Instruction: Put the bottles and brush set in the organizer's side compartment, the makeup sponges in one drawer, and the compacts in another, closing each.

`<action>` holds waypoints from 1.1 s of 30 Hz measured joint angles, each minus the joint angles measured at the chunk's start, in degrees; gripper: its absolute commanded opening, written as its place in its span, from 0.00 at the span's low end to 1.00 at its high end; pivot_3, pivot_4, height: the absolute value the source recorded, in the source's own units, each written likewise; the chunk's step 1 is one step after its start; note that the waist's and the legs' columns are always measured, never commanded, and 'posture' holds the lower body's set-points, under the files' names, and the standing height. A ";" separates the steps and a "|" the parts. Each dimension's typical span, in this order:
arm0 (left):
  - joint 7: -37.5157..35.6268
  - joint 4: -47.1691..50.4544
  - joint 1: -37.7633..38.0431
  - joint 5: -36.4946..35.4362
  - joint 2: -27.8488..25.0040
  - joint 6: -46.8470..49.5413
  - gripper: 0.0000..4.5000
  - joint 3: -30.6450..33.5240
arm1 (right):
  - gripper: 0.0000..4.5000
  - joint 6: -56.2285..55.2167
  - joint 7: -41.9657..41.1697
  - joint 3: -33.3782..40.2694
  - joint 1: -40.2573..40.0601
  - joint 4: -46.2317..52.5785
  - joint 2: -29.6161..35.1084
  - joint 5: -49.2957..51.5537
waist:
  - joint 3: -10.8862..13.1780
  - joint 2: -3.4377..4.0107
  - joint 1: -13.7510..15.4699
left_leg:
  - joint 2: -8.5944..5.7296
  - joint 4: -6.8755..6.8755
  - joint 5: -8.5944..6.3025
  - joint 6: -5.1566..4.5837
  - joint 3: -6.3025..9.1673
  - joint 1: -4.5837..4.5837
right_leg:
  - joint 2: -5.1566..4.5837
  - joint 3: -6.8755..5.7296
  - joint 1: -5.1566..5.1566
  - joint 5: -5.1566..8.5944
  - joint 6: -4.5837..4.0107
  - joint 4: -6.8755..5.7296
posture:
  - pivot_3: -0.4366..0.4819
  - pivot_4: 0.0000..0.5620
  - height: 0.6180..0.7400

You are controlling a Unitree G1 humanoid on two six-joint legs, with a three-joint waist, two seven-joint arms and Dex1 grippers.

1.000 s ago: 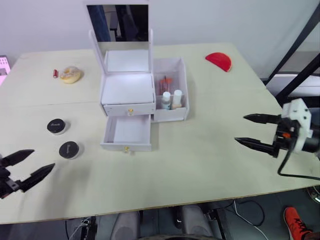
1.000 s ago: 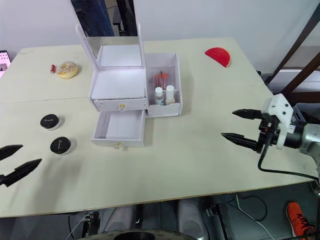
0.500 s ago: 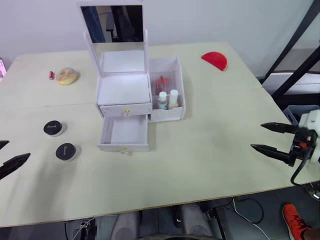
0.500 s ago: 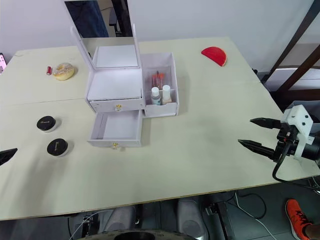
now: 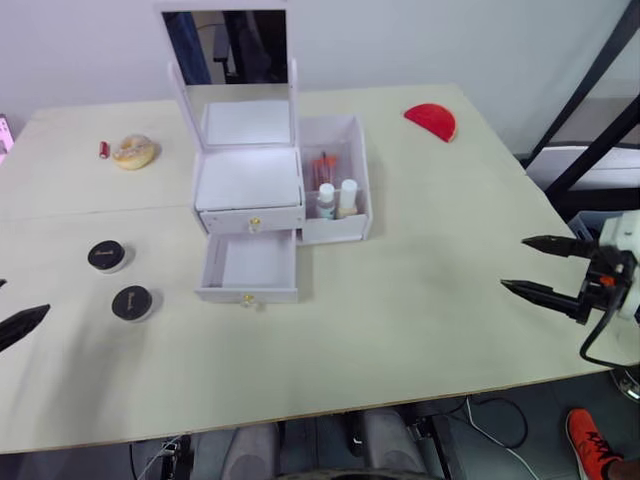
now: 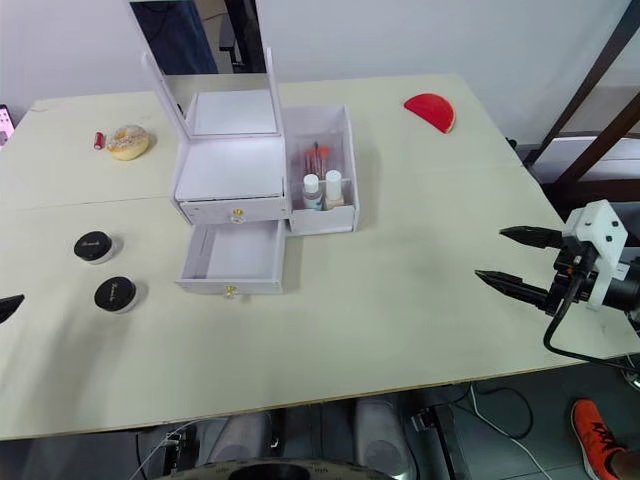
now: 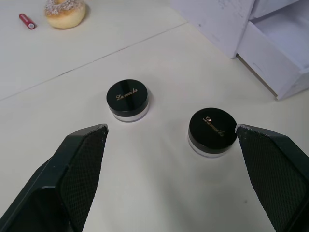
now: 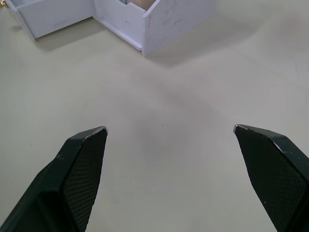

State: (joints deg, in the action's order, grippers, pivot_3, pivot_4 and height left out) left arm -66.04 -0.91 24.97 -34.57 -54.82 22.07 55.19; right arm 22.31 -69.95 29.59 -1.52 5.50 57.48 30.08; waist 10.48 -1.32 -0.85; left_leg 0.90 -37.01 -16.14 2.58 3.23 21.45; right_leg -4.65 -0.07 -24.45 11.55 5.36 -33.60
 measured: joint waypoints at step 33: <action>40.99 18.71 -8.30 15.67 32.59 1.46 0.99 -28.09 | 1.00 19.29 15.67 -25.66 22.46 30.47 -6.83 12.84 | -0.31 -0.42 1.52 | -0.04 -0.26 0.02 -0.02 0.16 -0.07 | 0.07 -0.02 0.07 -0.14 -0.21 -0.46 | 0.48 0.27 1.00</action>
State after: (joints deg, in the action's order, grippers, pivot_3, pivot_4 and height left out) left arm -25.05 17.80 16.68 -18.89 -22.23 23.53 27.10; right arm 41.60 -54.28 3.93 20.94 35.97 50.65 42.91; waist 10.17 -1.74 0.67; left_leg 0.85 -37.26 -16.13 2.56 3.39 21.39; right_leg -4.58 -0.08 -24.38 11.41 5.15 -34.07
